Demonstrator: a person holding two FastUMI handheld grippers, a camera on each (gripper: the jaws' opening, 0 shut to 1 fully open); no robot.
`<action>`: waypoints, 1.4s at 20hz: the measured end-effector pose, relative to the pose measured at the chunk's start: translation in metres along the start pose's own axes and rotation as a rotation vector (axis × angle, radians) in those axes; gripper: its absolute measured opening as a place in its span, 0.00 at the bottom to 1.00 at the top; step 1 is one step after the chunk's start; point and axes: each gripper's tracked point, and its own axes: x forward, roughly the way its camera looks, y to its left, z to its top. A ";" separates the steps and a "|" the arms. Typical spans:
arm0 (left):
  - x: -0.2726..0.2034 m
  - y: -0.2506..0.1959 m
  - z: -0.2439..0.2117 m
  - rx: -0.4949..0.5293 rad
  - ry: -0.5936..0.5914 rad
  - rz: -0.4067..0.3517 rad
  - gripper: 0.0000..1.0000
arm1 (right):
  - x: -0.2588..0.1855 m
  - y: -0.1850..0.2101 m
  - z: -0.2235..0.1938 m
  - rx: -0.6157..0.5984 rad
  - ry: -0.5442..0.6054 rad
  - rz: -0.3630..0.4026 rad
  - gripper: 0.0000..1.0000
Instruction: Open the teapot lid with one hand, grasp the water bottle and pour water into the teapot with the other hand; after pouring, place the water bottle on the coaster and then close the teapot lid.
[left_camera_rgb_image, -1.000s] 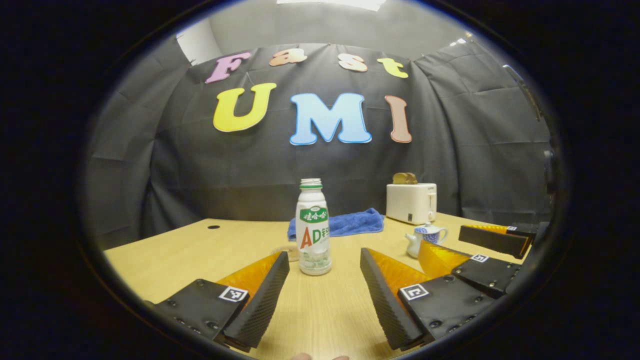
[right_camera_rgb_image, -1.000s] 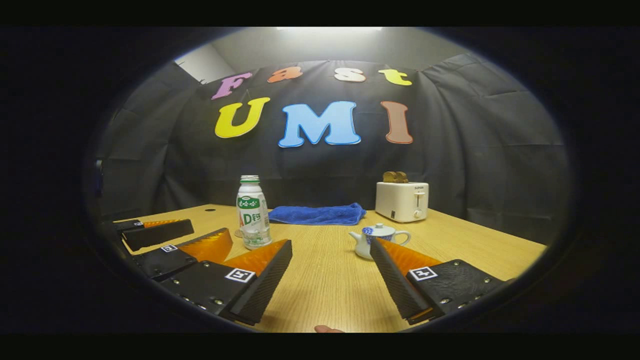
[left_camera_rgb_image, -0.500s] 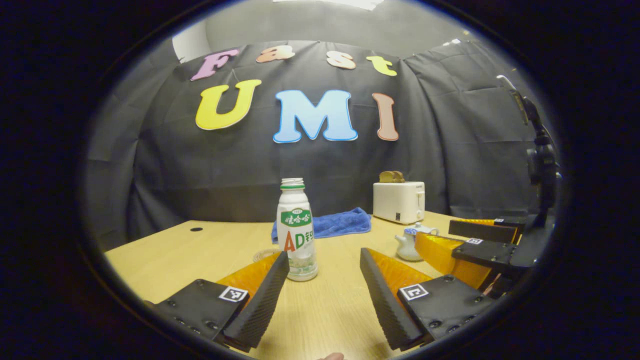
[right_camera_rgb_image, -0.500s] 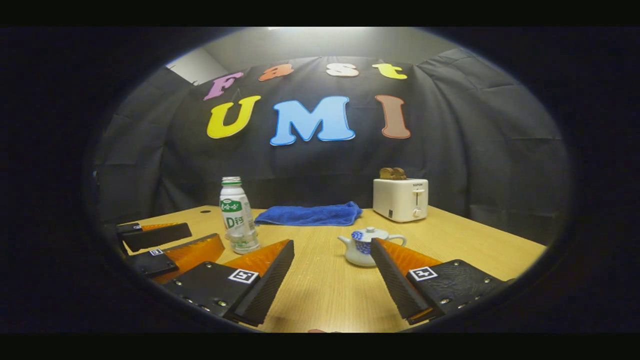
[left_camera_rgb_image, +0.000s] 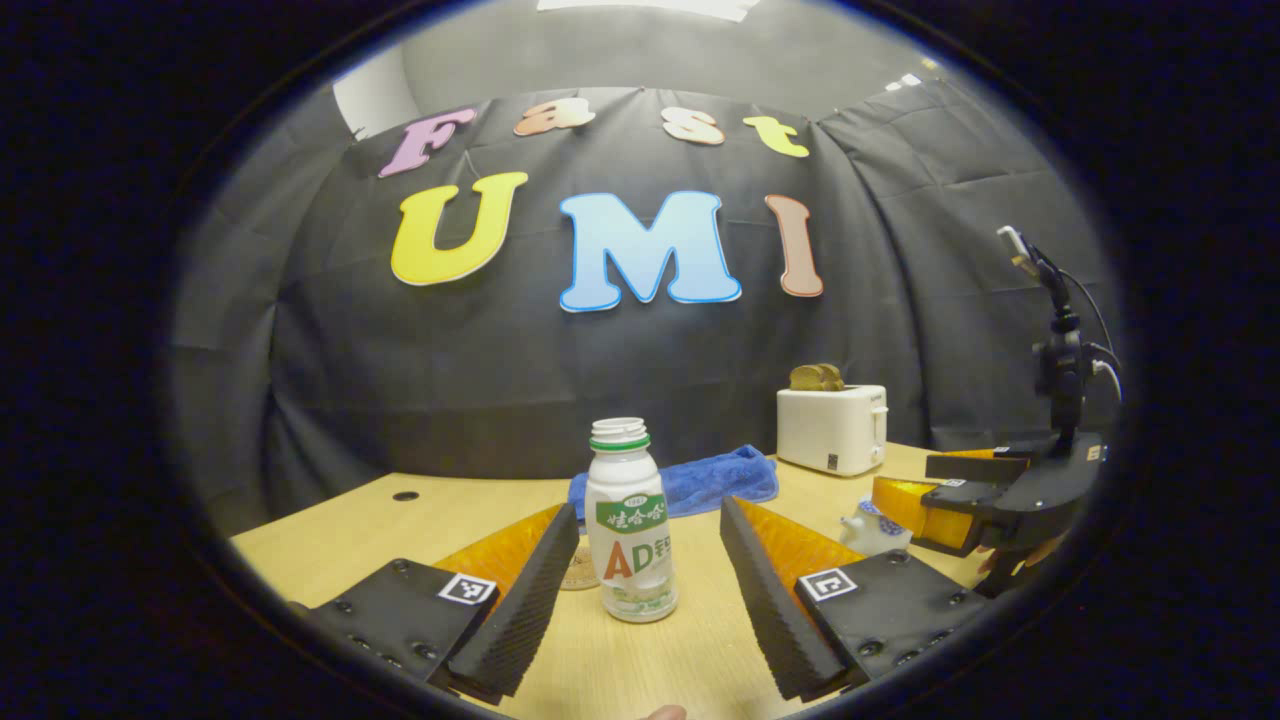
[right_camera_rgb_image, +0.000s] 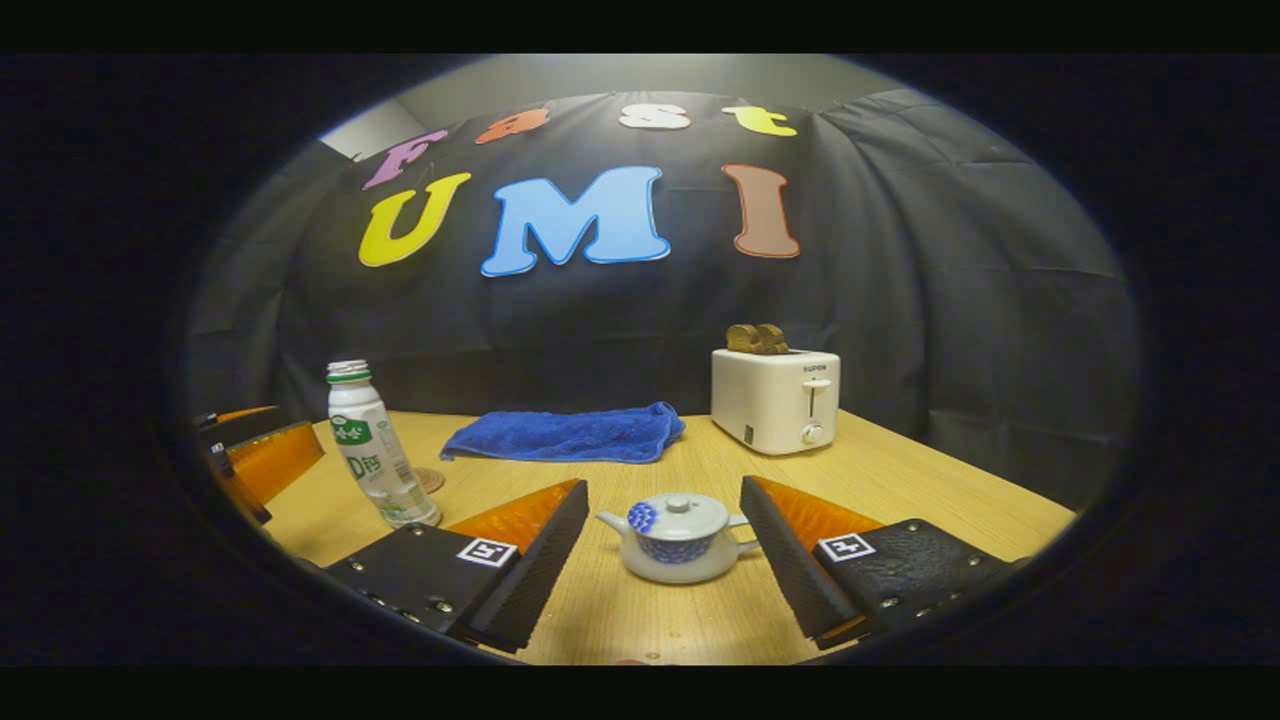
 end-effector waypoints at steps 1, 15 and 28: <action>0.004 0.003 0.001 -0.007 0.001 0.005 0.99 | 0.004 0.001 0.003 -0.001 -0.005 0.006 0.94; 0.014 0.015 -0.011 0.011 0.011 0.023 0.99 | 0.034 -0.007 -0.014 0.000 0.083 -0.005 0.17; 0.011 0.004 -0.015 0.027 0.013 0.003 0.99 | 0.022 -0.006 0.020 -0.101 -0.054 0.008 0.01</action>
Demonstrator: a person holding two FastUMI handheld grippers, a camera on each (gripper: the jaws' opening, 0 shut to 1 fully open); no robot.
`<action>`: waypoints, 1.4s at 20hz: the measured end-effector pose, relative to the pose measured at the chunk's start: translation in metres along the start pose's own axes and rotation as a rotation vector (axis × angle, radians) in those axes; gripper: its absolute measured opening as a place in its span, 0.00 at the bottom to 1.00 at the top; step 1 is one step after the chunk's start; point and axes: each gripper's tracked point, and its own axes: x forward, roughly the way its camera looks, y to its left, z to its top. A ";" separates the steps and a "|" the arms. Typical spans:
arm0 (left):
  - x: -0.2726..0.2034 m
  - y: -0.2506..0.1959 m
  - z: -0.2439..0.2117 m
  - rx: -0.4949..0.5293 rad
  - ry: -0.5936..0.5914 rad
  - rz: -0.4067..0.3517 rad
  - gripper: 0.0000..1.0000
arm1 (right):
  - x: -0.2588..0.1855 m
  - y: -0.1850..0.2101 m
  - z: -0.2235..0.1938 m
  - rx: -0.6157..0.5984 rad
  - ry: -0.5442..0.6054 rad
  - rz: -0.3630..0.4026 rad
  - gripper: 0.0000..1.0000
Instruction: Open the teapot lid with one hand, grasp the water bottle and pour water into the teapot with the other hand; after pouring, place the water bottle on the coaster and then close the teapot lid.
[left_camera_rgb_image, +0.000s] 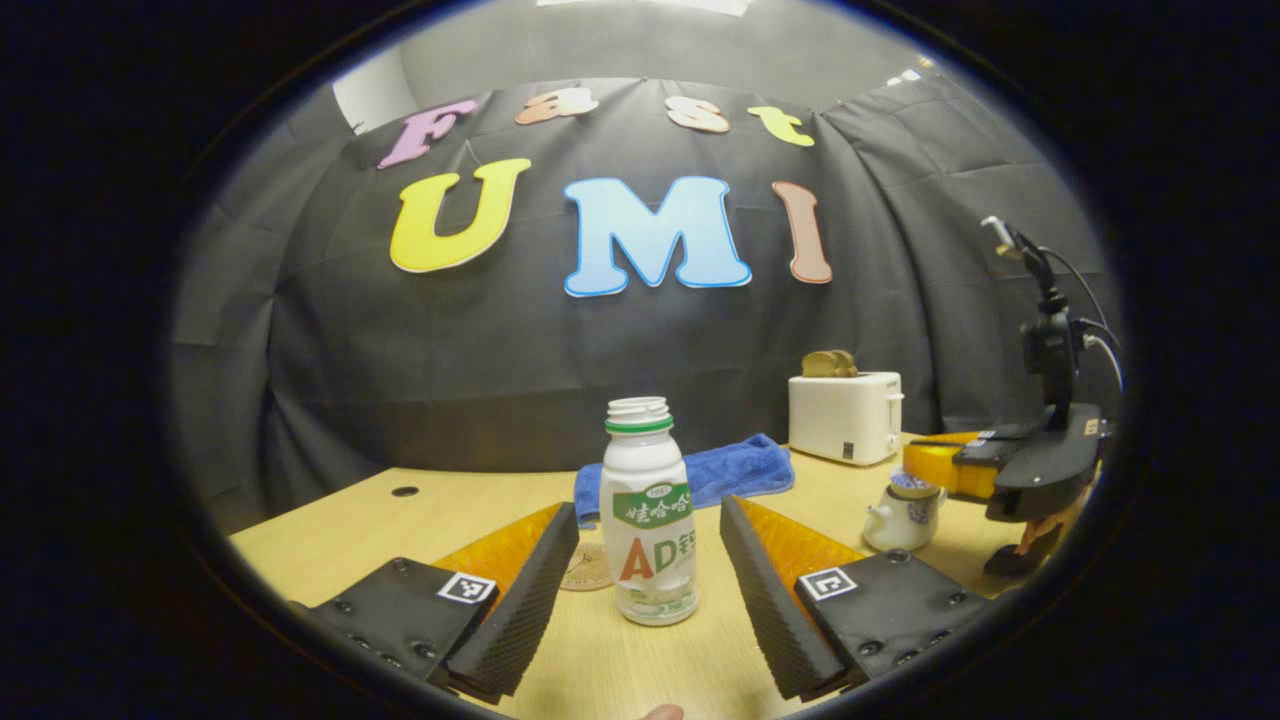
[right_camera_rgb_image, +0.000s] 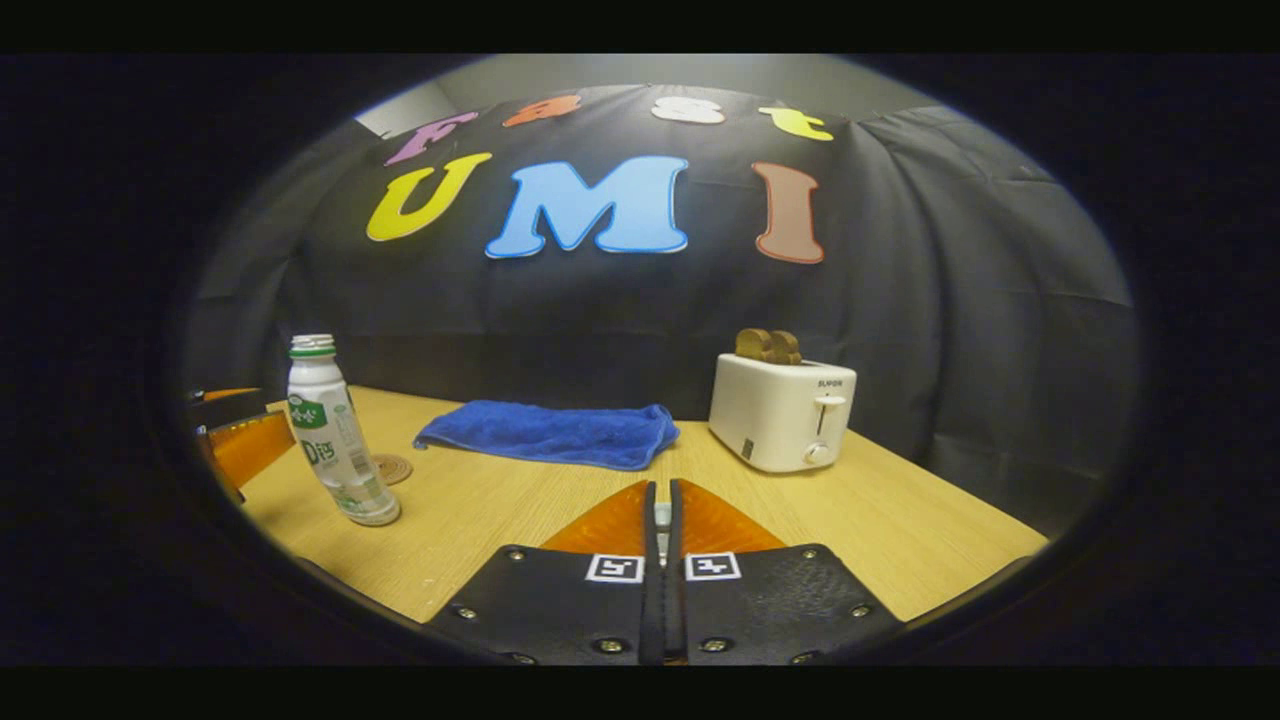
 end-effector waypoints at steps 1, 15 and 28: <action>0.001 0.000 -0.002 -0.006 0.003 -0.002 0.99 | -0.002 0.000 0.002 0.006 -0.010 0.004 0.01; 0.055 0.001 -0.026 0.000 0.047 0.067 0.99 | -0.019 0.016 0.006 0.042 -0.045 0.085 0.00; 0.057 -0.004 -0.042 0.022 0.120 0.034 0.80 | -0.058 0.015 0.020 0.082 -0.056 0.111 0.01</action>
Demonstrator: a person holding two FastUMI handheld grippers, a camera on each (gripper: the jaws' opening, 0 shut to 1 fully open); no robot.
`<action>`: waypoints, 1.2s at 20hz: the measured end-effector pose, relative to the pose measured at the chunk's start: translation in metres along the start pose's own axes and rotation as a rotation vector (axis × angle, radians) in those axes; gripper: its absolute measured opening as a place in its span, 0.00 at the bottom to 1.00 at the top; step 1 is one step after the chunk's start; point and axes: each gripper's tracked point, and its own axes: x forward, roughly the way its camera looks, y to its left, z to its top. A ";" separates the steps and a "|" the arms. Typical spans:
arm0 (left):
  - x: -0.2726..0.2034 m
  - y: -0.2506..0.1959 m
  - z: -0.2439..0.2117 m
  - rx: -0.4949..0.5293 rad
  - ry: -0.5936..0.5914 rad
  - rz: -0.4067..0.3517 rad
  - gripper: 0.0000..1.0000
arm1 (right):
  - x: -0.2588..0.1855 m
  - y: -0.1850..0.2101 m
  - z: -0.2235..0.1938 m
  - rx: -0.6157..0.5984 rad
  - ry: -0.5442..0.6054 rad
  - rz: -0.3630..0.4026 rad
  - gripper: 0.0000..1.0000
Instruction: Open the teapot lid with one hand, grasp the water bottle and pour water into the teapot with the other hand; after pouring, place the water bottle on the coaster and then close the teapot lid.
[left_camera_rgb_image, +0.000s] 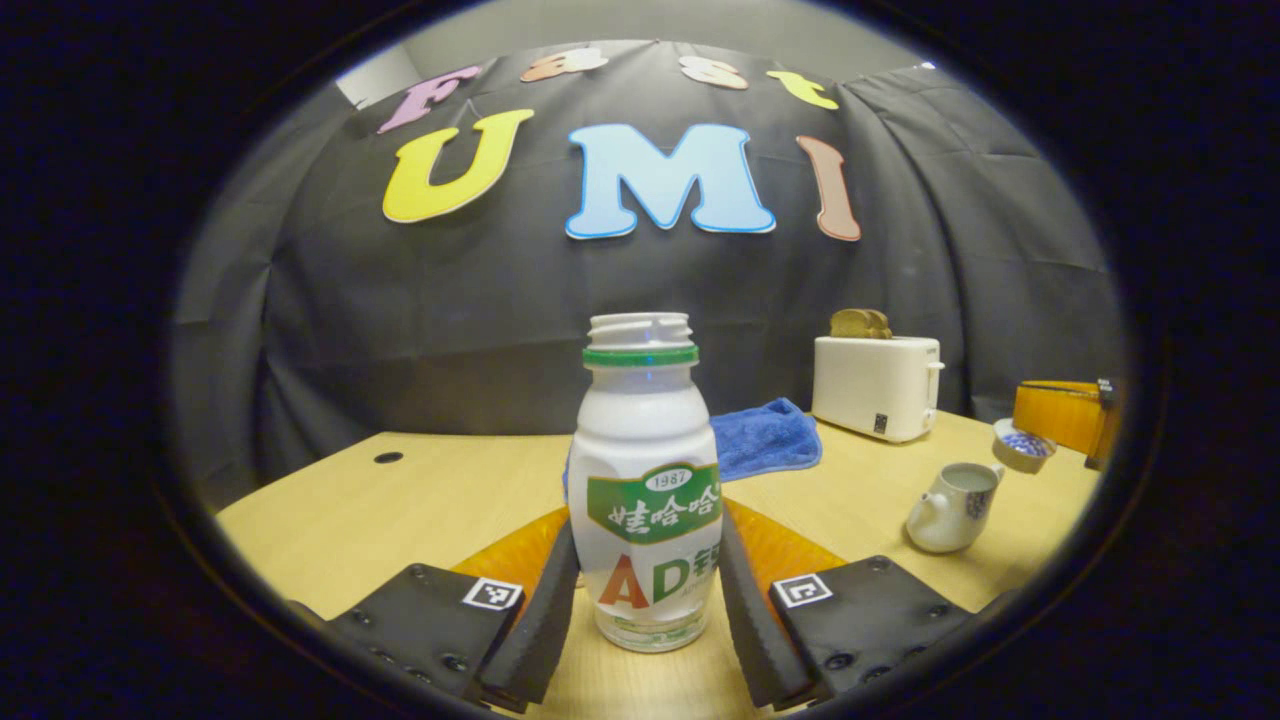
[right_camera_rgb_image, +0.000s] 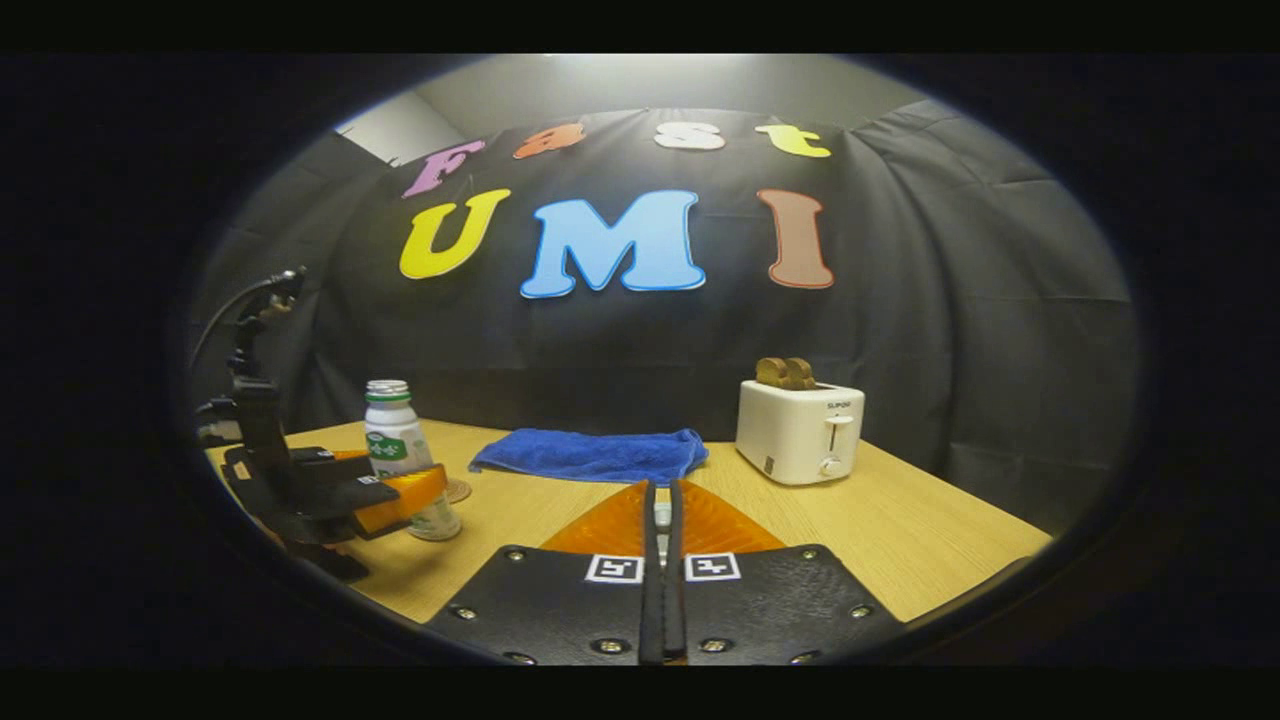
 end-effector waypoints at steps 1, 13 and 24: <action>-0.001 -0.001 0.002 0.033 -0.005 0.003 0.78 | -0.013 -0.001 -0.002 0.020 0.003 0.000 0.01; 0.001 -0.052 0.007 0.493 0.054 -0.020 0.73 | -0.118 -0.035 -0.040 0.092 -0.007 -0.115 0.01; 0.008 -0.083 0.017 0.837 0.034 -0.008 0.75 | -0.139 -0.050 -0.041 0.106 -0.024 -0.127 0.00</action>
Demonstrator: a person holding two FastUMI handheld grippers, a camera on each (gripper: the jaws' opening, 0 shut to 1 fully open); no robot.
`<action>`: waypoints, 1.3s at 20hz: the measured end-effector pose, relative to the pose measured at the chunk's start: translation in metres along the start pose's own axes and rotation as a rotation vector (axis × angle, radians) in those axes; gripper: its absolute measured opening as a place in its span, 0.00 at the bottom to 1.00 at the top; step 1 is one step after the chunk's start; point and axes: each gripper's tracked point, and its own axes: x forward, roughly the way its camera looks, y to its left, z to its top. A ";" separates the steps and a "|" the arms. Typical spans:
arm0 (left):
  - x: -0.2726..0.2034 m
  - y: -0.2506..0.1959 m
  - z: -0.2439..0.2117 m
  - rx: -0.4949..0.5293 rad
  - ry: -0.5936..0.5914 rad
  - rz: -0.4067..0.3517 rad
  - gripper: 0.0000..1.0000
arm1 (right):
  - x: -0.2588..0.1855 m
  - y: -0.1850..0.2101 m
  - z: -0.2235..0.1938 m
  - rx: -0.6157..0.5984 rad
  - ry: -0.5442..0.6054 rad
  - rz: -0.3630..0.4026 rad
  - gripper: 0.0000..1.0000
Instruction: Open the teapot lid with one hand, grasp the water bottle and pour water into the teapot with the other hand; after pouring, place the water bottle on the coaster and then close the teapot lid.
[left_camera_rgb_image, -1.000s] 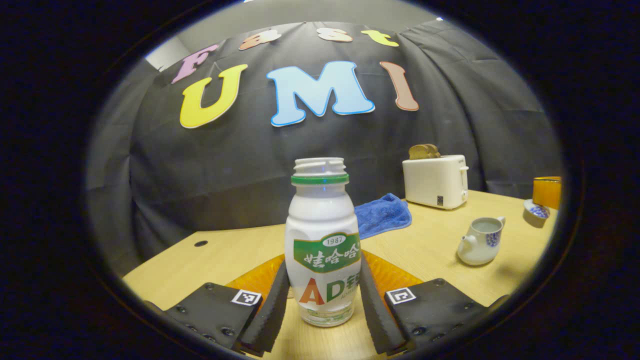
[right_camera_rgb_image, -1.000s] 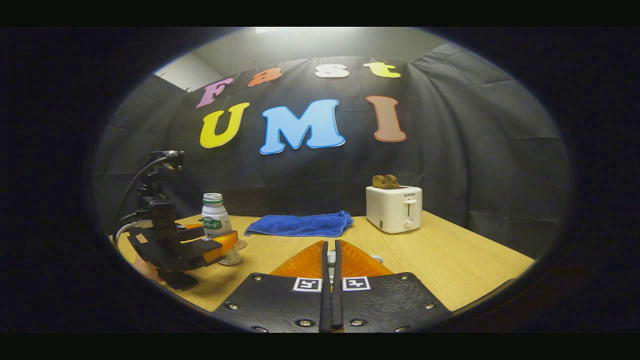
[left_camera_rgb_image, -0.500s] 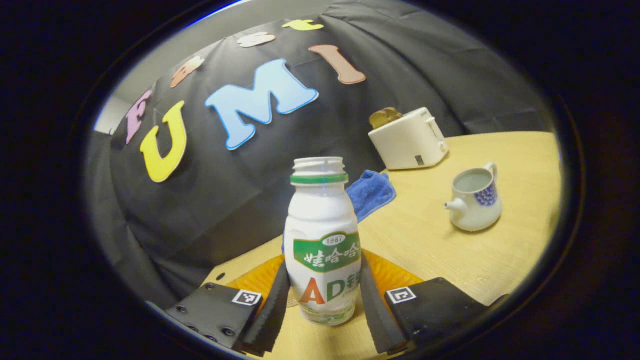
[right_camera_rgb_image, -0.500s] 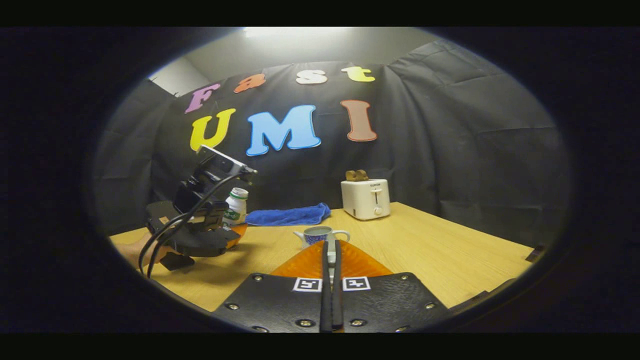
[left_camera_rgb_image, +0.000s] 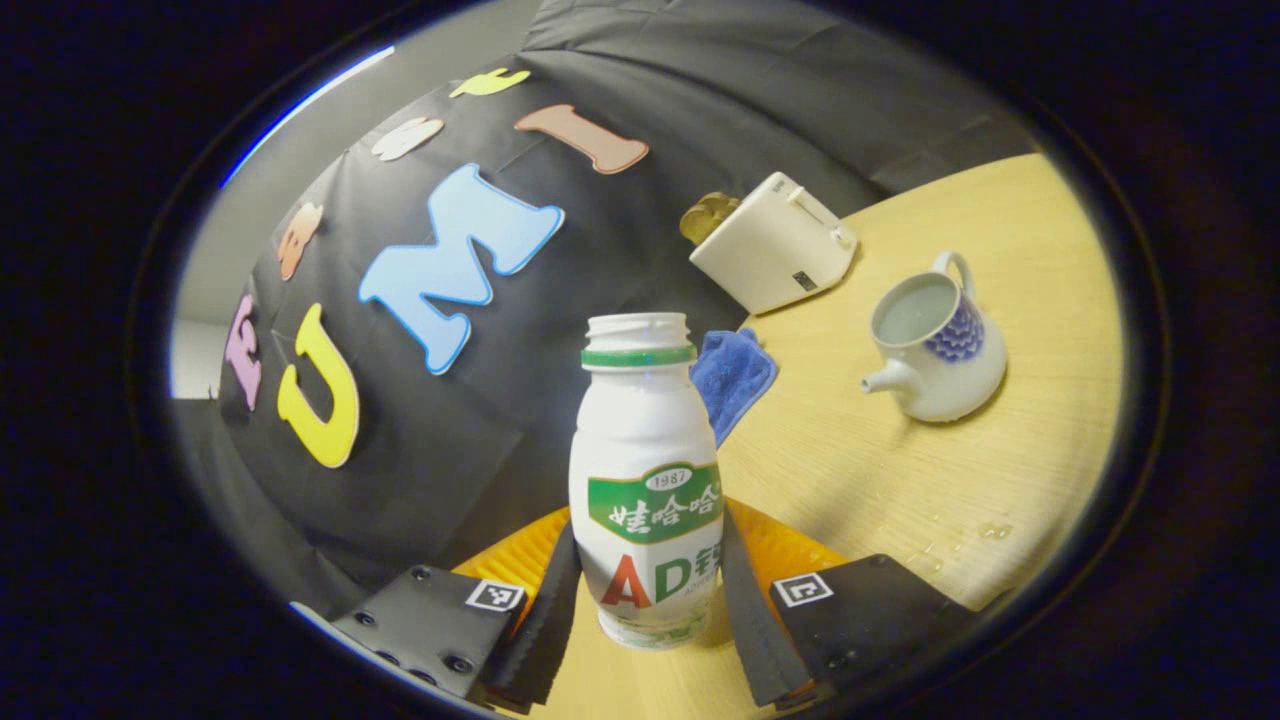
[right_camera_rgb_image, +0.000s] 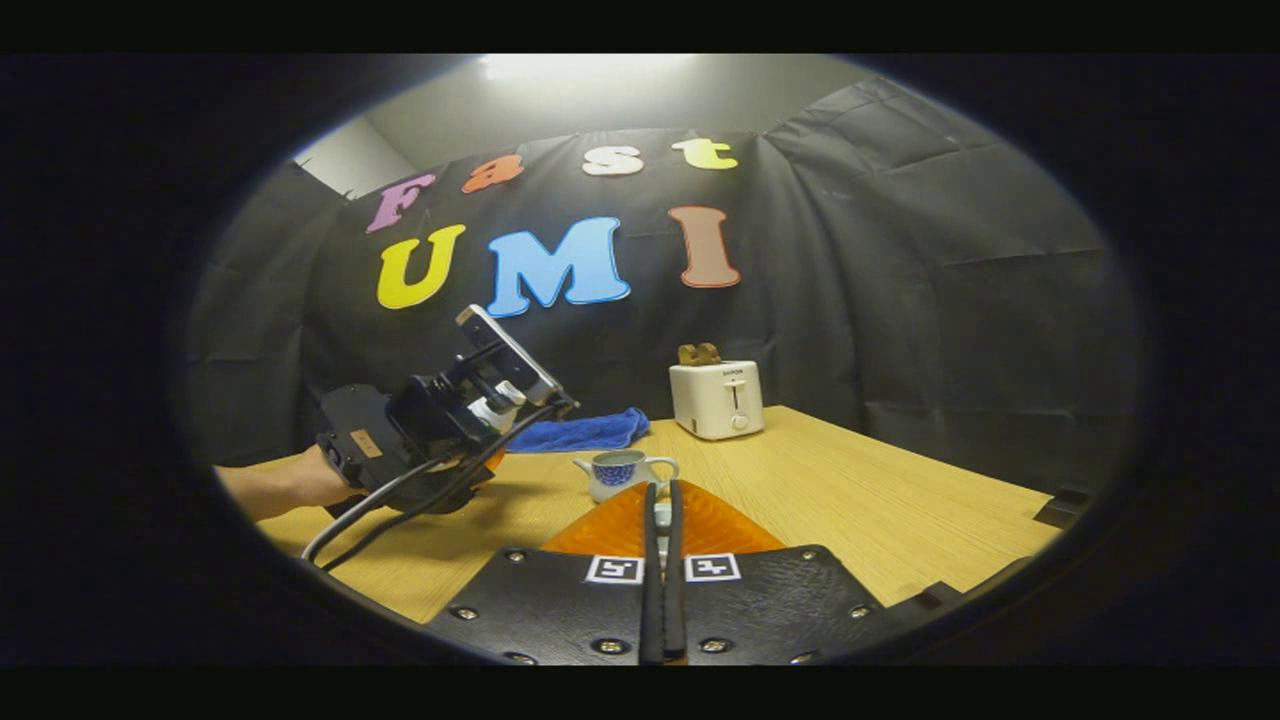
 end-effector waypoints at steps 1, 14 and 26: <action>0.000 -0.002 0.004 0.024 -0.006 -0.001 0.75 | -0.001 -0.001 0.000 -0.001 -0.003 -0.001 0.00; 0.002 -0.030 0.026 0.240 -0.030 -0.045 0.82 | -0.004 -0.013 -0.001 0.001 -0.008 -0.022 0.00; 0.007 -0.041 0.039 0.476 -0.036 -0.039 0.82 | -0.007 -0.016 0.004 -0.002 -0.025 -0.026 0.00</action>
